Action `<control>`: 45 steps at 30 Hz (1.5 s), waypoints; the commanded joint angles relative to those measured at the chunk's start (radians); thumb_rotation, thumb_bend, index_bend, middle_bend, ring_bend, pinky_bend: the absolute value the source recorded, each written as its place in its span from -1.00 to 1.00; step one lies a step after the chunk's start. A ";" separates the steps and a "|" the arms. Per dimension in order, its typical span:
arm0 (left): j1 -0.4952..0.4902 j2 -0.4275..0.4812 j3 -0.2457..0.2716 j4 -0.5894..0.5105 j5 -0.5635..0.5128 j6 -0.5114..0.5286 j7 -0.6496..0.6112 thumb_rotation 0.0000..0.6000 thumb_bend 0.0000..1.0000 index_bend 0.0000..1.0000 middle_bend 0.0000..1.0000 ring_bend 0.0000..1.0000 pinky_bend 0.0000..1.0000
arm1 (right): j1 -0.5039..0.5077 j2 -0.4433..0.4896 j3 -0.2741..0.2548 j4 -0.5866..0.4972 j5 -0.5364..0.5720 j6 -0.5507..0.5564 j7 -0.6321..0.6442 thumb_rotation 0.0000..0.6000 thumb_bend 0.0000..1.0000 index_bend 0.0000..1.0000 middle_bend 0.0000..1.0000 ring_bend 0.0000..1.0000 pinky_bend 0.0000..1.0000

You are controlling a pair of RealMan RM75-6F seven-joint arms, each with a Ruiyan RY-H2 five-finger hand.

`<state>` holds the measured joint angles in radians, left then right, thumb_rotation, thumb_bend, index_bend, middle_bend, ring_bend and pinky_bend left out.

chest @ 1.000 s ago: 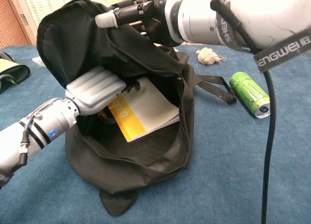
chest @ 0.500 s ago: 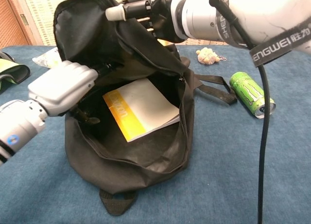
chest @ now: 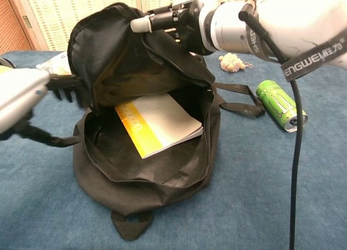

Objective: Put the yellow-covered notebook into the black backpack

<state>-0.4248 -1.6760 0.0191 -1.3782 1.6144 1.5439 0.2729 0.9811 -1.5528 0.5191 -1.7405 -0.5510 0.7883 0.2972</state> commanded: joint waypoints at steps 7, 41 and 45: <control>0.114 0.163 0.017 -0.180 -0.099 0.017 0.015 1.00 -0.77 -0.03 0.11 -0.04 -0.01 | -0.057 0.086 -0.058 -0.033 -0.178 -0.193 0.034 0.99 -0.54 -0.51 -0.77 -0.88 -0.77; 0.248 0.426 -0.096 -0.216 -0.287 -0.024 -0.117 1.00 -0.77 -0.28 -0.20 -0.32 -0.46 | -0.798 0.487 -0.407 -0.015 -0.963 0.499 -0.120 1.00 -0.34 -1.00 -0.81 -0.89 -0.72; 0.279 0.438 -0.078 -0.239 -0.238 0.022 -0.123 1.00 -0.77 -0.28 -0.21 -0.33 -0.48 | -0.856 0.481 -0.447 0.023 -0.997 0.586 -0.099 1.00 -0.35 -1.00 -0.87 -0.95 -0.79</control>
<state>-0.1573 -1.2435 -0.0673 -1.6080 1.3593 1.5498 0.1515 0.1532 -1.0729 0.0955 -1.7399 -1.5262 1.3418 0.1829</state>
